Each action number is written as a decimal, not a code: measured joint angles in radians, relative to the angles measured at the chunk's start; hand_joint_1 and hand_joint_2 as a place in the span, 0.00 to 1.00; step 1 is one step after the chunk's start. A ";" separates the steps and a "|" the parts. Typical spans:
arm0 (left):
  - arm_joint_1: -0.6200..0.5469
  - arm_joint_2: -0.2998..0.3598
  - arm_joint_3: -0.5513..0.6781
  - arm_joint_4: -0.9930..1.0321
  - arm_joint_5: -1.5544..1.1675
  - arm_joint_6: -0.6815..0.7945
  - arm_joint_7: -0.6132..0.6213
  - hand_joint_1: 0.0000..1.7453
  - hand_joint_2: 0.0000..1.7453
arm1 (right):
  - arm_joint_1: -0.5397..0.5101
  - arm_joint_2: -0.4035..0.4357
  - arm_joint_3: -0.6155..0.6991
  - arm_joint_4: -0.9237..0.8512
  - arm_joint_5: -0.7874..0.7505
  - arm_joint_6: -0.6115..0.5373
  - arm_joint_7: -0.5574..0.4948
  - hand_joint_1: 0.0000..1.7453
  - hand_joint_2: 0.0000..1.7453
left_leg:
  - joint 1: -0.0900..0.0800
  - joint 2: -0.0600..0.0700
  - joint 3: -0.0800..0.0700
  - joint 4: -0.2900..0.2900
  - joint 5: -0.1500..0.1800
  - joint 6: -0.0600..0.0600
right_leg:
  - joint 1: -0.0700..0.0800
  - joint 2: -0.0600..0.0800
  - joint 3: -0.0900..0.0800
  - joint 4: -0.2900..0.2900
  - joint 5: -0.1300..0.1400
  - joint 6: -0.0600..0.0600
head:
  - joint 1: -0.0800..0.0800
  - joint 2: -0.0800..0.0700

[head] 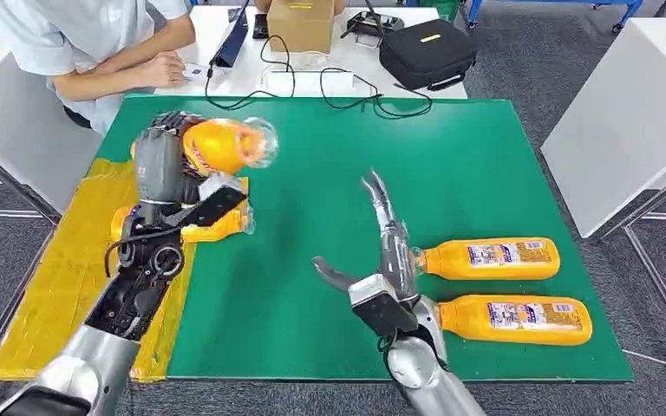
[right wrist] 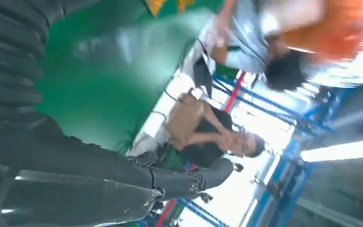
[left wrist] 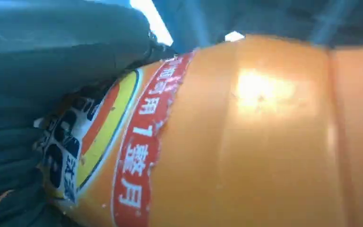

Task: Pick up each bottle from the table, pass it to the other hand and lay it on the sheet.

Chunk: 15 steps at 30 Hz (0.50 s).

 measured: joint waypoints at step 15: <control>-0.138 0.052 -0.056 0.156 -0.403 -0.119 0.153 1.00 1.00 | 0.008 -0.042 -0.035 -0.088 0.086 -0.057 0.046 0.00 1.00 | 0.000 0.000 0.000 0.000 0.001 0.000 | 0.000 0.000 0.000 0.000 0.001 0.000 | 0.000 0.000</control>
